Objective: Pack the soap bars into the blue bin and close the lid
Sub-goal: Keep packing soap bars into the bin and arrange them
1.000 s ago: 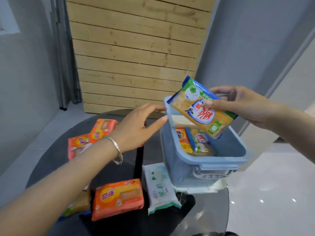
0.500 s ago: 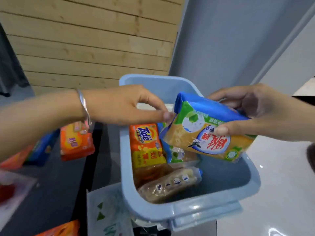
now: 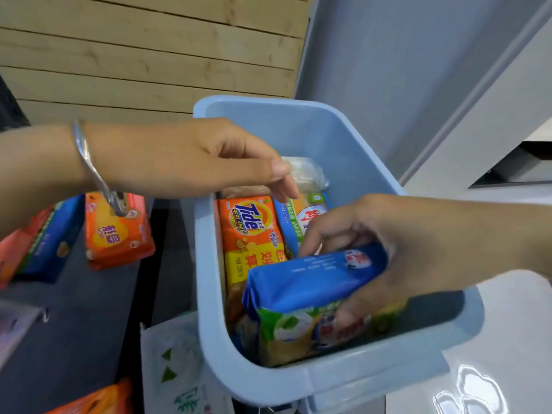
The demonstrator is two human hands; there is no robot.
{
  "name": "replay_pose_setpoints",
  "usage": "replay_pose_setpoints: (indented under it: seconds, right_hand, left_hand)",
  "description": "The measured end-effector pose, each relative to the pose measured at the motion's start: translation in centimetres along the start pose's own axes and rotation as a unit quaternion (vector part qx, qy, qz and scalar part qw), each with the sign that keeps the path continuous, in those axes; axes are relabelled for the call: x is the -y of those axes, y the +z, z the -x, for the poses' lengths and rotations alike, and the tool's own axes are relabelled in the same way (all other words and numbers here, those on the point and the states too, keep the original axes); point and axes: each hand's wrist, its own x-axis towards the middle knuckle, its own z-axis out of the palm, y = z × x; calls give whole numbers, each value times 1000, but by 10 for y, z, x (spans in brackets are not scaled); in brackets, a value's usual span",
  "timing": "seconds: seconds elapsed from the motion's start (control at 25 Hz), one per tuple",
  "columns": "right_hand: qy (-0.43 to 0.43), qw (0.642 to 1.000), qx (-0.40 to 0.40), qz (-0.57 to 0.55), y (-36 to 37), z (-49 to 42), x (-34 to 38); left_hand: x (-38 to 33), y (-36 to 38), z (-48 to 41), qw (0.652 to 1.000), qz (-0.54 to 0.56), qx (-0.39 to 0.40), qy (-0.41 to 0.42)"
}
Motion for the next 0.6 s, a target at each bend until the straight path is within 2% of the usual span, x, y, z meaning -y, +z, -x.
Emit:
replay_pose_setpoints:
  seconds: [0.08,0.16,0.24,0.36,0.4,0.48,0.6]
  right_hand:
    - [13,999,-22,44,8,-3,3]
    - [7,993,-84,85,14,-9,4]
    - [18,989,-126,72,12,-8,3]
    - [-35,980,-159,113,1,0,-4]
    - [-42,981,-167,93,-4,3,-7]
    - [-58,986,-157,13,-14,11,-13]
    - [-104,990,-98,-21,-27,22,-17]
  left_hand:
    - [0,1,0,1000,11,-4,10]
    - [-4,3,2,1000,12,-14,17]
    - [-8,2,5,1000,10,-5,25]
    - [-15,-1,7,998,-43,31,41]
    - [-16,-2,8,997,-51,34,41]
    - [-17,-2,10,997,-40,38,46]
    - [-25,0,10,995,-51,73,41]
